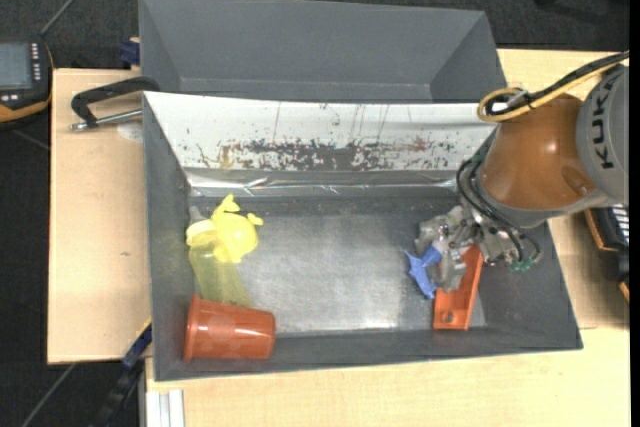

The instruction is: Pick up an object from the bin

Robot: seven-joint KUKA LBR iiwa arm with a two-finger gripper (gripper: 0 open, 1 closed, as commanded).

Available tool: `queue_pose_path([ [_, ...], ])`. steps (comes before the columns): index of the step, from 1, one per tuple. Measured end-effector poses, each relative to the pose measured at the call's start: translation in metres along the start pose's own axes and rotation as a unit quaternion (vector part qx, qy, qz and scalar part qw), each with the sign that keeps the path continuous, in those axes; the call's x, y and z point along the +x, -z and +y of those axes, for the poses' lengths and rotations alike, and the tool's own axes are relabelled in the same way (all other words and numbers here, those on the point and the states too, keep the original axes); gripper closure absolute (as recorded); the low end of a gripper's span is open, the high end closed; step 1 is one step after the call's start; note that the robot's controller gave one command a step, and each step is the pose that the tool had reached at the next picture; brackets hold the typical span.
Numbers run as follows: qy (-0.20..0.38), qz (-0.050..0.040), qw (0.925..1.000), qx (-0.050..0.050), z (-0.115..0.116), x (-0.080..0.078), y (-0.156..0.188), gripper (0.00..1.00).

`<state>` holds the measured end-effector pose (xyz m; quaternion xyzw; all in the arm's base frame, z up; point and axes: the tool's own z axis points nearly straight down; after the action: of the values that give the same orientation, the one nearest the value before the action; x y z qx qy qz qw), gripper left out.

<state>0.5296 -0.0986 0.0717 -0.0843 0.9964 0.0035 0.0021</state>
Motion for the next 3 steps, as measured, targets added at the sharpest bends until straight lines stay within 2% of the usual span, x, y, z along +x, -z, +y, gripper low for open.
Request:
queue_pose_path([
  [1,0.0,0.0016,1.0,-0.001,-0.002,0.004,0.049,1.0],
  [2,0.009,-0.0005,1.0,0.0,-0.001,0.002,0.11,1.0],
  [3,0.036,-0.0004,0.9994,-0.001,0.005,0.009,0.172,1.0],
])
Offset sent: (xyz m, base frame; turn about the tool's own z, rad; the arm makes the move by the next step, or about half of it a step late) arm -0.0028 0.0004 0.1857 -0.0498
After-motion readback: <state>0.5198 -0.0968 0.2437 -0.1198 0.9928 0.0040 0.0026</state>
